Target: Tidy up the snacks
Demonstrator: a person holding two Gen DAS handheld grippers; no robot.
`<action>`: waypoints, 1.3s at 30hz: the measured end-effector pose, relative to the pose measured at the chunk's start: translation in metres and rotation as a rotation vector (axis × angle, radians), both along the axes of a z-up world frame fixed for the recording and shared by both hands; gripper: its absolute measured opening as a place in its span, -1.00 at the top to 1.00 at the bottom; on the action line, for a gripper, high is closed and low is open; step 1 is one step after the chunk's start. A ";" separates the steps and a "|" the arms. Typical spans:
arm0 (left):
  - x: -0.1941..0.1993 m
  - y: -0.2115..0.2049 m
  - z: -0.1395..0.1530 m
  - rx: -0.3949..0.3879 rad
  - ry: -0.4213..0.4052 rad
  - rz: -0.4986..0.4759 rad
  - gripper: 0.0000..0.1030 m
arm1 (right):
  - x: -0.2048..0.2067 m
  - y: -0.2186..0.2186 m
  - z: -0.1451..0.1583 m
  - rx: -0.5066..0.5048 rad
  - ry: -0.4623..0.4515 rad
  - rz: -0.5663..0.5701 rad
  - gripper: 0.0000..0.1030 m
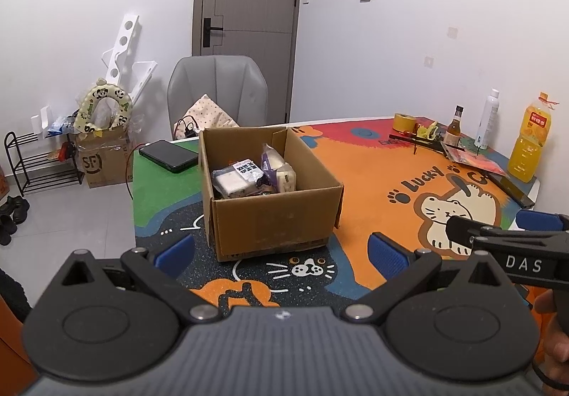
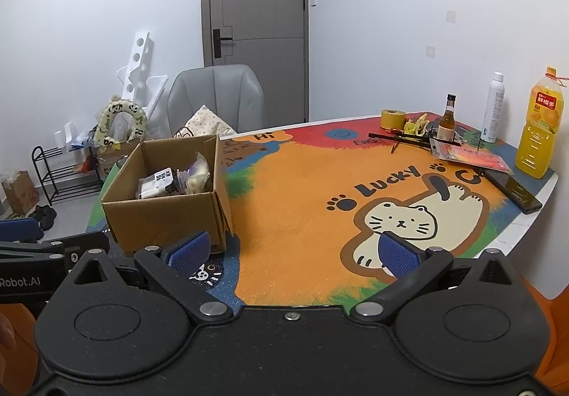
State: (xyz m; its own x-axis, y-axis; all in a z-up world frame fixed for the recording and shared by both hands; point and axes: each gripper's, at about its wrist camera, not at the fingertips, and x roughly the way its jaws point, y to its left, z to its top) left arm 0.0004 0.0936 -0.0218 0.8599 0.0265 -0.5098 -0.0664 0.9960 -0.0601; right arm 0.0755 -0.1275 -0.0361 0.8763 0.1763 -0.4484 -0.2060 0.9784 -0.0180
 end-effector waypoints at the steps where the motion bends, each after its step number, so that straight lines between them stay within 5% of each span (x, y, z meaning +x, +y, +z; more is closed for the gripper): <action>1: 0.000 0.000 0.000 -0.002 -0.001 -0.002 -1.00 | 0.000 0.000 0.000 -0.001 -0.001 0.000 -1.00; 39: -0.001 -0.003 0.007 0.001 -0.013 -0.001 -1.00 | -0.005 0.001 0.004 0.001 -0.028 -0.001 -1.00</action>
State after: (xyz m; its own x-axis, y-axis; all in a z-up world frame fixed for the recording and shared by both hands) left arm -0.0009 0.0909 -0.0150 0.8662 0.0264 -0.4989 -0.0648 0.9961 -0.0598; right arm 0.0700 -0.1262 -0.0317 0.8889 0.1755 -0.4232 -0.2041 0.9787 -0.0230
